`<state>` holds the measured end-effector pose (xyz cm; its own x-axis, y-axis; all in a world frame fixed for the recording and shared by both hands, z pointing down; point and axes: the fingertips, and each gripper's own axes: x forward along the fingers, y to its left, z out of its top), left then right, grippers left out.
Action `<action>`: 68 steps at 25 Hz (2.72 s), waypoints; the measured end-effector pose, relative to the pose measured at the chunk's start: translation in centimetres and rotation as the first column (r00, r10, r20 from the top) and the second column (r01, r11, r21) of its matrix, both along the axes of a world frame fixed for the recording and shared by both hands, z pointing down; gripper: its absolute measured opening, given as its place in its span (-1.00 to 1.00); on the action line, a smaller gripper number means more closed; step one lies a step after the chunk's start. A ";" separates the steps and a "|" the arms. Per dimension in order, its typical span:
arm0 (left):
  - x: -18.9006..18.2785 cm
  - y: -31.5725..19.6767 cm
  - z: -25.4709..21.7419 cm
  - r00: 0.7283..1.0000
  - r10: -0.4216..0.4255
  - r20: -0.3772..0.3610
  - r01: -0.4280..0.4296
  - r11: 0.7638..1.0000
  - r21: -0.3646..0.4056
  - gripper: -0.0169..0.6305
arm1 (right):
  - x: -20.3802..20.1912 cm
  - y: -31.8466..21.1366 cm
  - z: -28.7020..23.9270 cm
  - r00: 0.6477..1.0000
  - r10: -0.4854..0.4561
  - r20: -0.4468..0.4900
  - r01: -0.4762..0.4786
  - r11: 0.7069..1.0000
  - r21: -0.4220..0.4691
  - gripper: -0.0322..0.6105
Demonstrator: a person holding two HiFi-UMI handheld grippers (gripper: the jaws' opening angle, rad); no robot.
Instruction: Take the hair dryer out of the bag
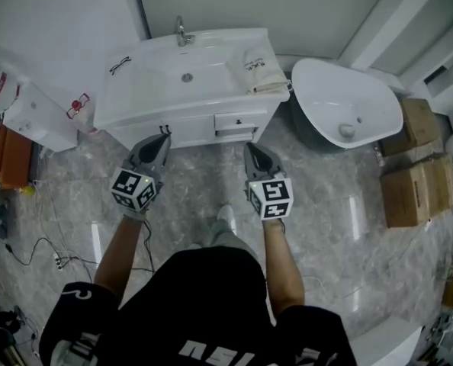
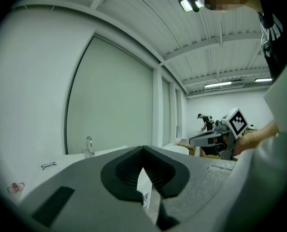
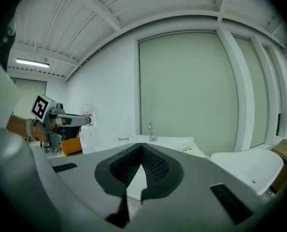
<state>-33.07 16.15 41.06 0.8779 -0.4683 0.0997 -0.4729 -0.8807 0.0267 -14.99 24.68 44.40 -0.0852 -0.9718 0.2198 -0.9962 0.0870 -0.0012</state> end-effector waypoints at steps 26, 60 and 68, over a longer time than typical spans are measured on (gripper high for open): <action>18.6 -16.9 1.9 0.994 0.101 0.038 -0.100 0.994 -0.035 -0.96 | 17.0 -16.6 0.8 0.997 0.065 0.041 -0.065 0.998 0.000 -0.91; 32.5 -38.9 6.9 0.905 0.425 0.031 -0.417 0.897 -0.148 -0.95 | 26.7 -38.0 2.5 0.967 0.254 0.004 -0.252 0.962 -0.108 -0.92; 36.5 -37.3 8.3 0.962 0.260 0.082 -0.244 0.955 -0.171 -0.96 | 32.4 -39.5 3.1 0.995 0.093 0.035 -0.088 0.990 -0.114 -0.91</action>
